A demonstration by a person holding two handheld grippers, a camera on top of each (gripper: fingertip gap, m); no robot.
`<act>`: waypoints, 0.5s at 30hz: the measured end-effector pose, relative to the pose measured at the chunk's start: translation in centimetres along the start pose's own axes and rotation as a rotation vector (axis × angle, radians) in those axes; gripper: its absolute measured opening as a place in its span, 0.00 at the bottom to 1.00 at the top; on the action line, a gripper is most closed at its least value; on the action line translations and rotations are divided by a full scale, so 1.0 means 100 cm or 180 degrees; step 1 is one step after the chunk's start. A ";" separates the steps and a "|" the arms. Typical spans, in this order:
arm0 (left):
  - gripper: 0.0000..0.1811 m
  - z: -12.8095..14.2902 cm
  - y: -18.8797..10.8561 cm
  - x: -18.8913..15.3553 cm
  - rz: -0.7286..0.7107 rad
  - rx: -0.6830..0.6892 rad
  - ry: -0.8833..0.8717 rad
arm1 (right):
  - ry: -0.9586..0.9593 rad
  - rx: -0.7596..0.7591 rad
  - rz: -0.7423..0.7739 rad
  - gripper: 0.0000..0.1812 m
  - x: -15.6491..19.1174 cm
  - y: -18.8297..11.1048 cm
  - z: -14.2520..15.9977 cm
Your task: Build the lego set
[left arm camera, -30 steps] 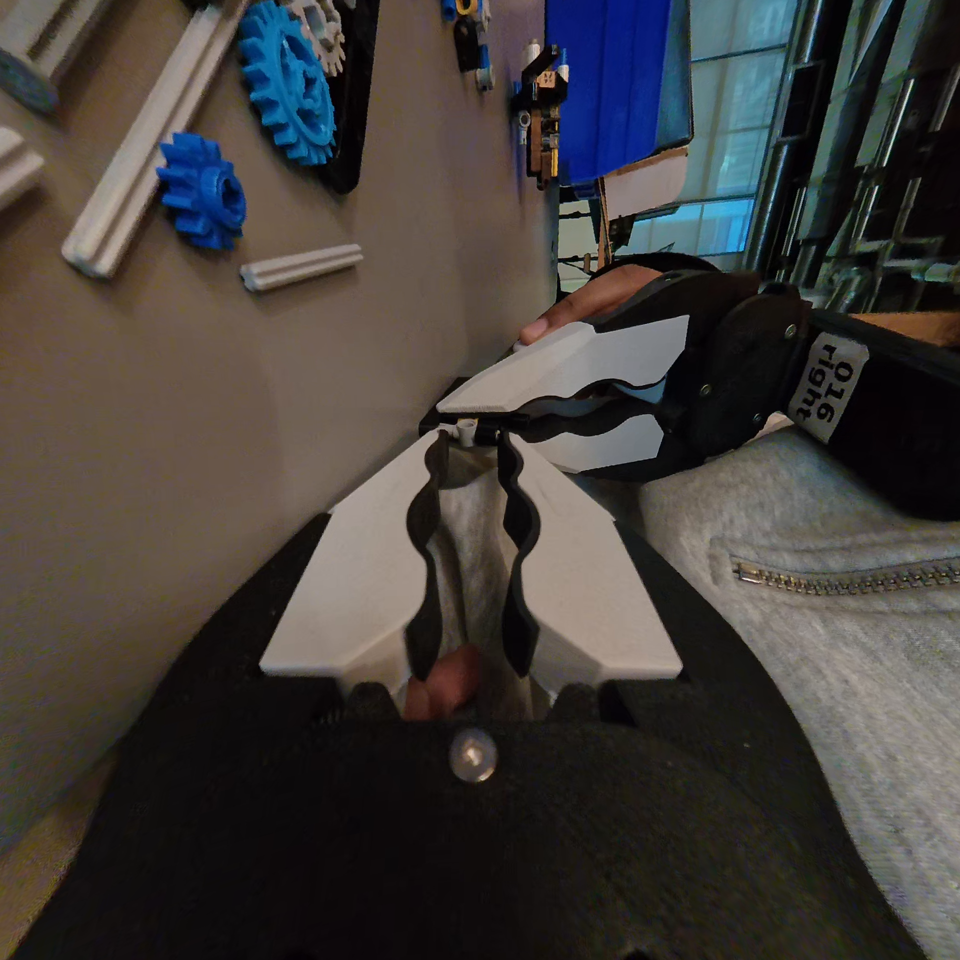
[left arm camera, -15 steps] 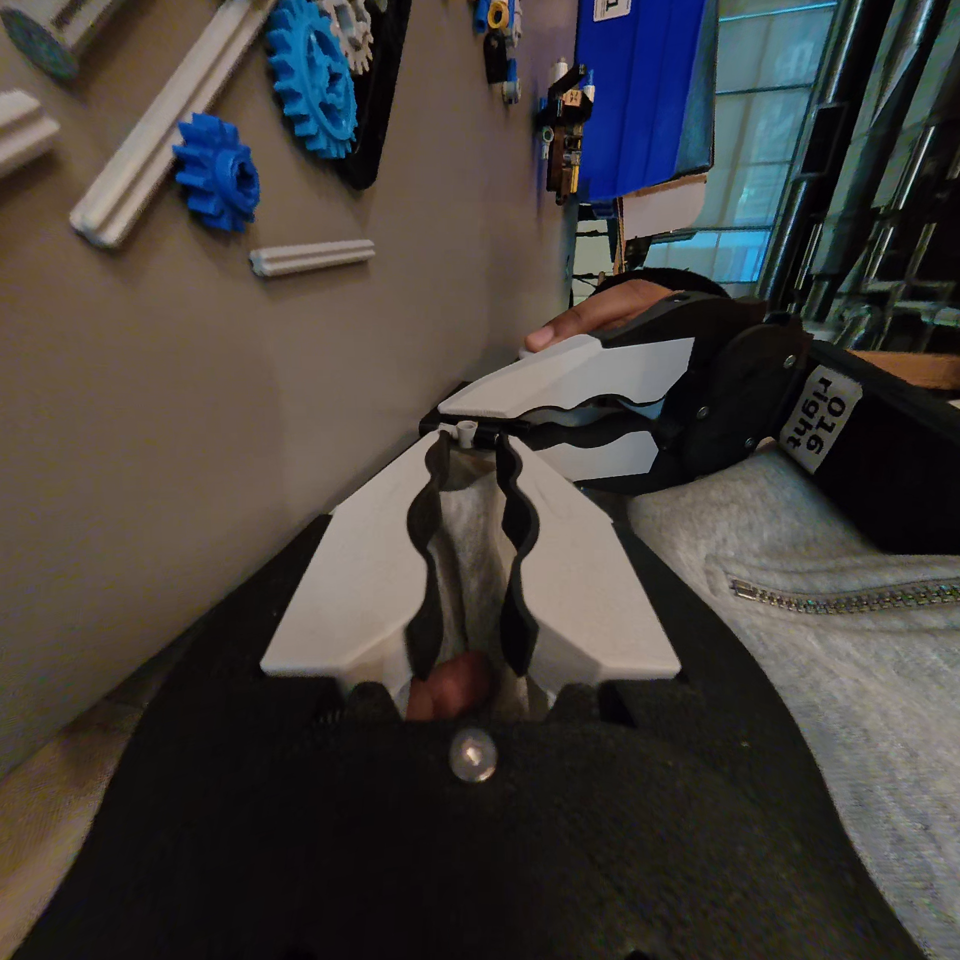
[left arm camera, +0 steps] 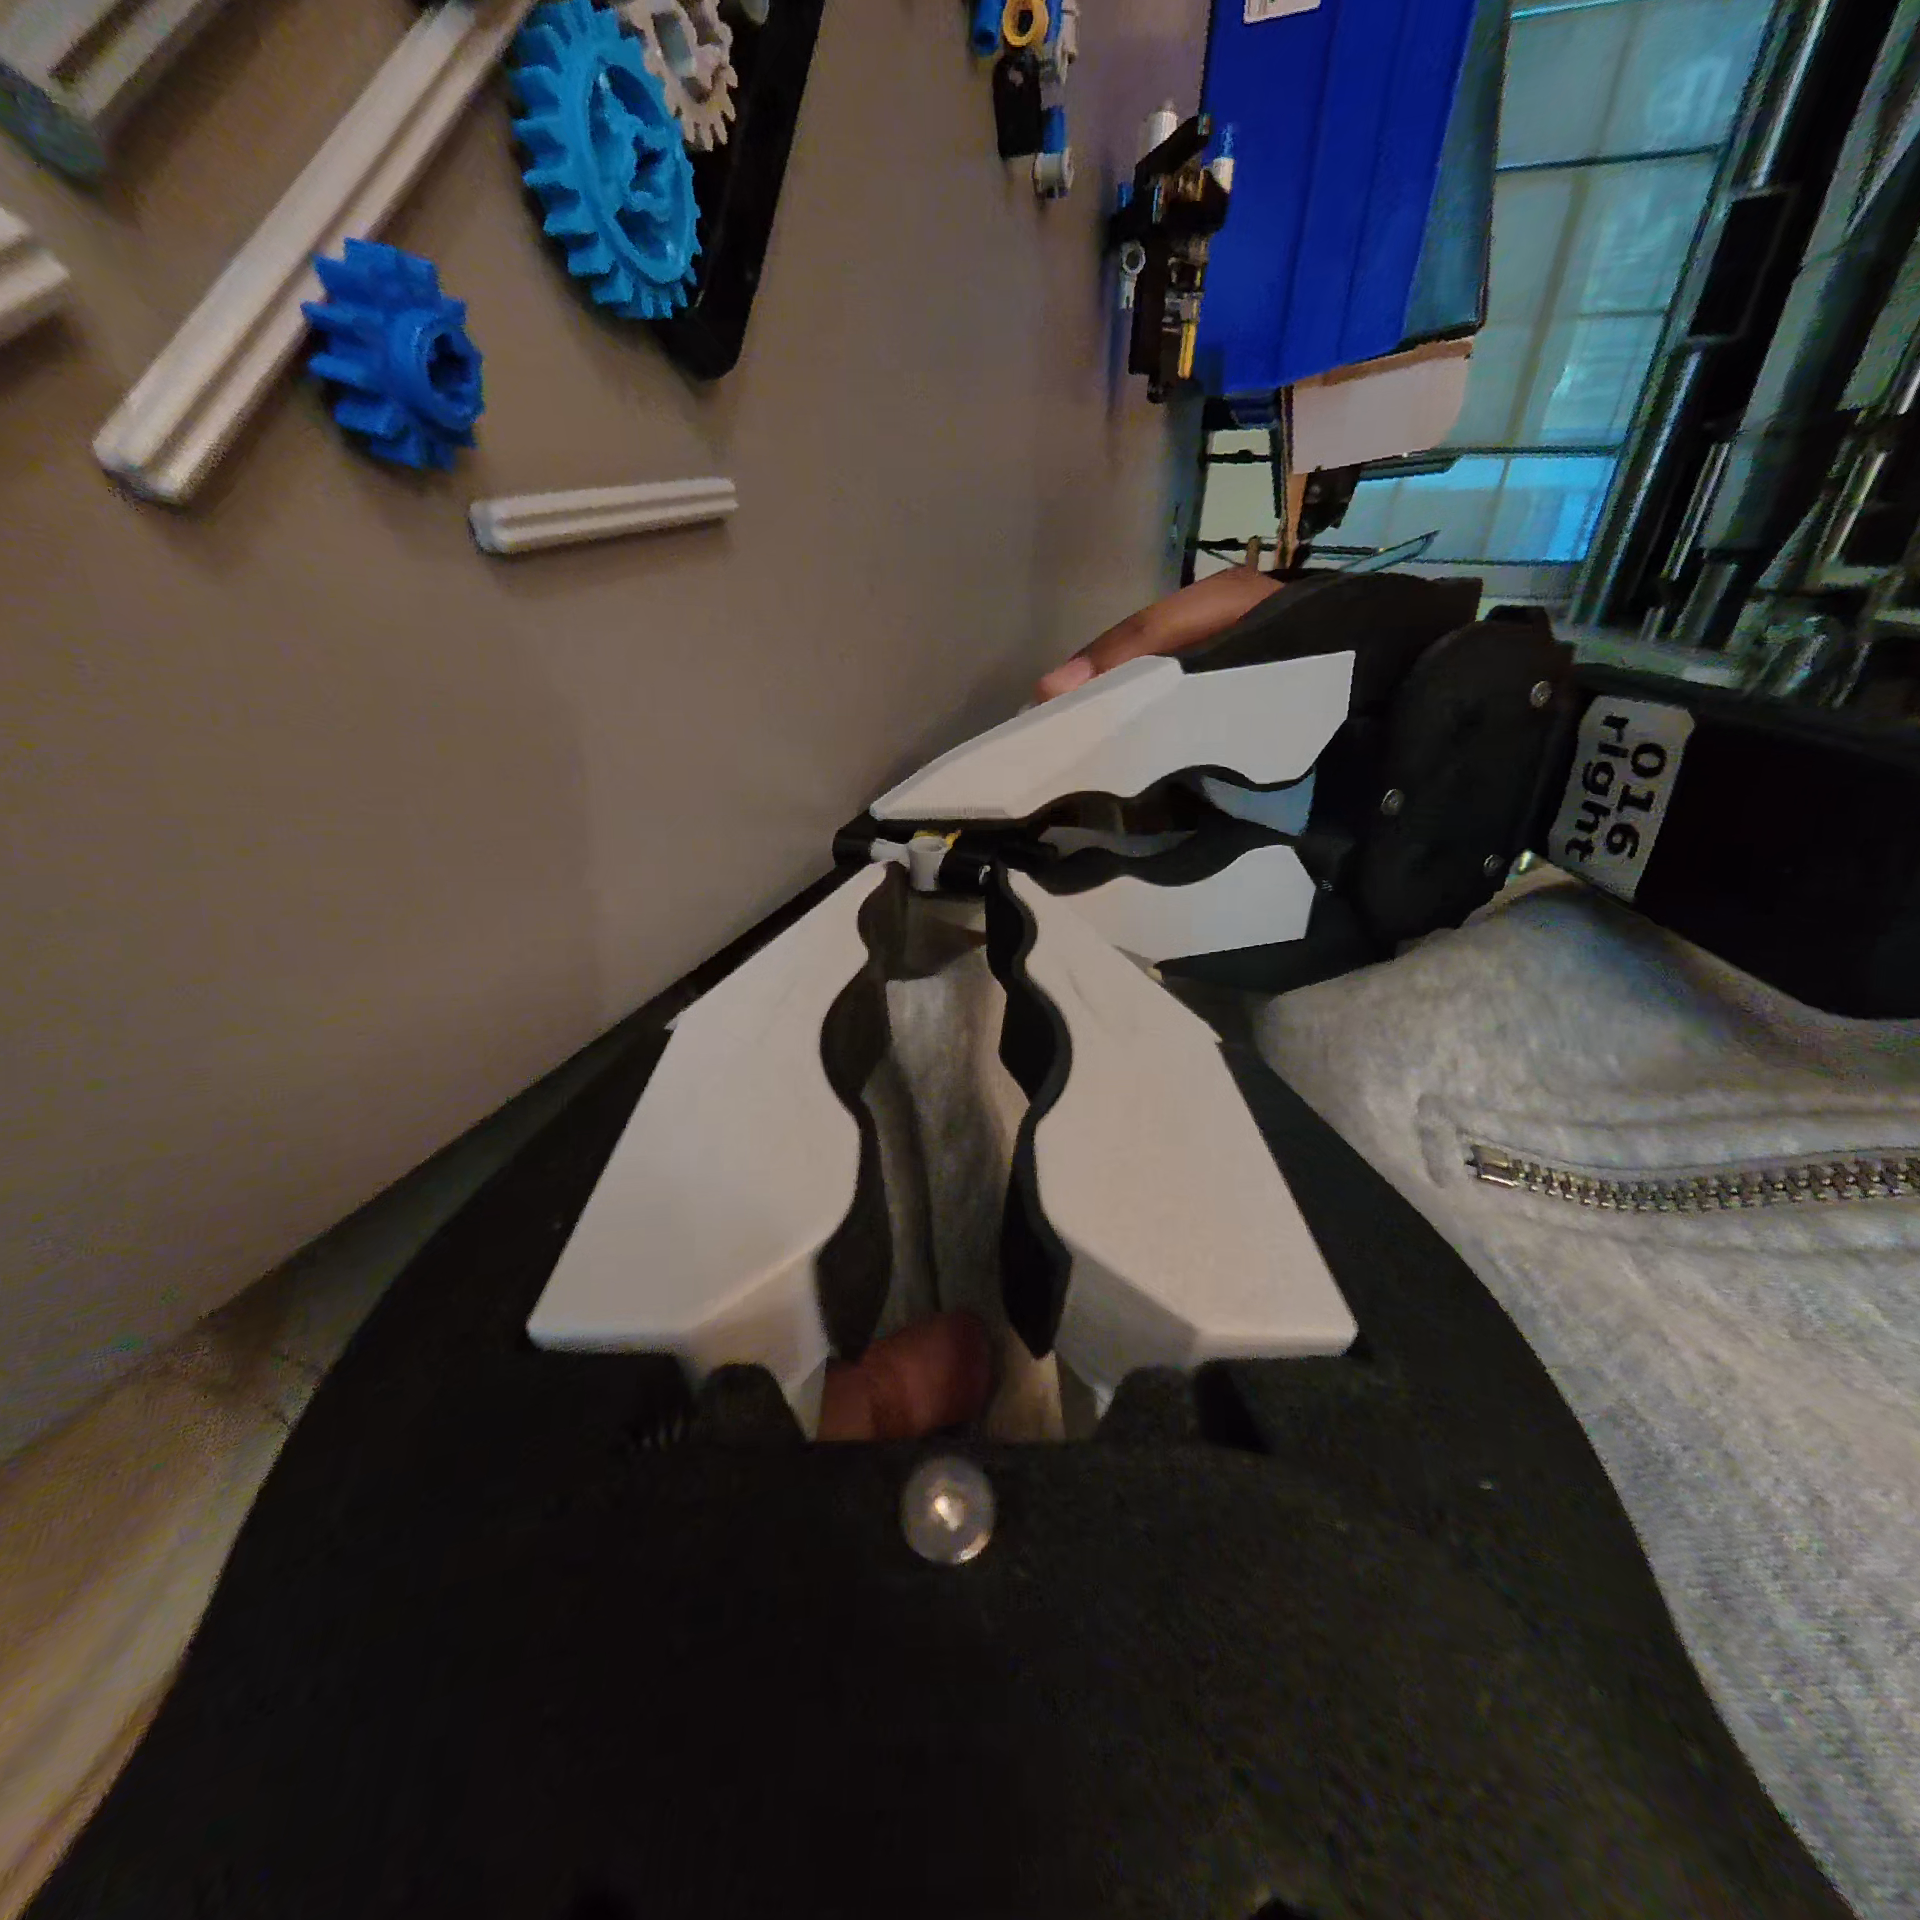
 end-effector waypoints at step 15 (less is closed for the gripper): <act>0.00 -0.003 -0.004 0.006 -0.0307 -0.0109 0.0161 | 0.0852 -0.0383 -0.0014 0.03 -0.017 -0.015 0.002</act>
Point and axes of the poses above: each gripper's, where its closed fingertips meet, y out along the fingers, z out of its underside, x = y × z across the jaws, the point moved 3 cm from there along -y, back along the fingers, and after that the axes turned 10 degrees about z, right-handed, at the moved point
